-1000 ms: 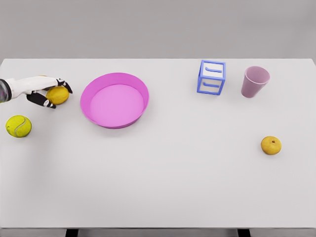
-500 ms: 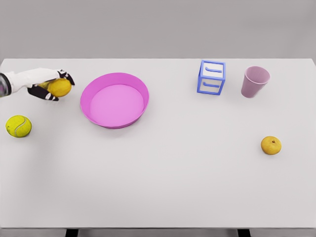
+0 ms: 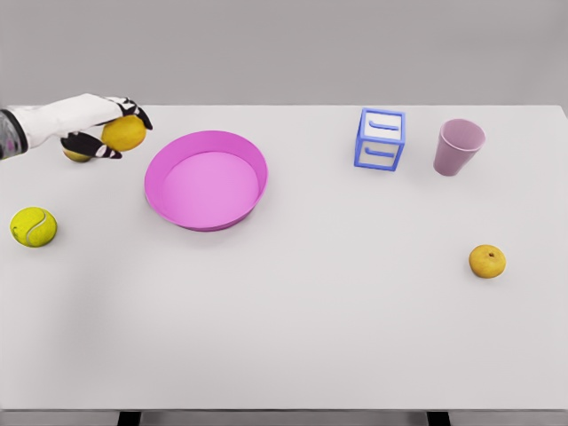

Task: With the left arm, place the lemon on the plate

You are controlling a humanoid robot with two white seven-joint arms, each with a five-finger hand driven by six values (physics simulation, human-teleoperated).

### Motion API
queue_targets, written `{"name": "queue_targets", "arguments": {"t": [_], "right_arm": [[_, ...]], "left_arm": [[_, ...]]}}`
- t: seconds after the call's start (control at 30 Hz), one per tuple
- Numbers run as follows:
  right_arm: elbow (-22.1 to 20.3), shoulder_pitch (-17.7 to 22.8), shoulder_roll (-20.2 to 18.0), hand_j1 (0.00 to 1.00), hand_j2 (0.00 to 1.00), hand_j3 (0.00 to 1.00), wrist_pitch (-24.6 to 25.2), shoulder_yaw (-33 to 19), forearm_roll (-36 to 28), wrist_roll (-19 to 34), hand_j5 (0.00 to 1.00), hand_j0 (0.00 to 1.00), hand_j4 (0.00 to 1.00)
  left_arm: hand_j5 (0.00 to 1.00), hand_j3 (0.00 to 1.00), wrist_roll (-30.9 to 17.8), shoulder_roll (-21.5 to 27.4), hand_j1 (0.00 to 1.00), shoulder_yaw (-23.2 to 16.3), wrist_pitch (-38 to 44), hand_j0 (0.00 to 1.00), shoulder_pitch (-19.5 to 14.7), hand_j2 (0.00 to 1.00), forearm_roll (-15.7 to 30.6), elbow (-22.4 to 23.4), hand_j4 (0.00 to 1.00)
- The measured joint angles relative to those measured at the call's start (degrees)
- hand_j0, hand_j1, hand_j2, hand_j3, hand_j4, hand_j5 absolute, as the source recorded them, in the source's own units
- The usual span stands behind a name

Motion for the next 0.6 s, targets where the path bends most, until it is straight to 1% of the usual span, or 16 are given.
{"name": "queue_targets", "arguments": {"t": [0.07,0.17,0.3,0.47,0.6], "right_arm": [[0.0,0.0,0.0,1.00,1.00,1.00,0.0,0.0,0.0,0.0,1.00,1.00,1.00],[0.0,0.0,0.0,1.00,1.00,1.00,0.0,0.0,0.0,0.0,1.00,1.00,1.00],[0.0,0.0,0.0,1.00,1.00,1.00,0.0,0.0,0.0,0.0,1.00,1.00,1.00],[0.0,0.0,0.0,1.00,1.00,1.00,0.0,0.0,0.0,0.0,1.00,1.00,1.00],[0.0,0.0,0.0,1.00,1.00,1.00,0.0,0.0,0.0,0.0,1.00,1.00,1.00]], "left_arm": [[0.50,0.50,0.0,0.0,0.50,0.3,0.0,0.50,0.4,0.50,0.4,-2.3,0.50],[0.50,0.50,0.0,-0.3,0.50,0.5,0.0,0.50,0.6,0.50,0.8,-4.5,0.50],[0.50,0.50,0.0,-0.7,0.50,0.6,0.0,0.50,2.4,0.50,1.7,-8.1,0.50],[0.50,0.50,0.0,-2.0,0.50,0.6,0.0,0.50,3.5,0.50,2.4,-13.5,0.50],[0.50,0.50,0.0,-3.6,0.50,0.6,0.0,0.50,3.9,0.50,2.6,-16.0,0.50]]}}
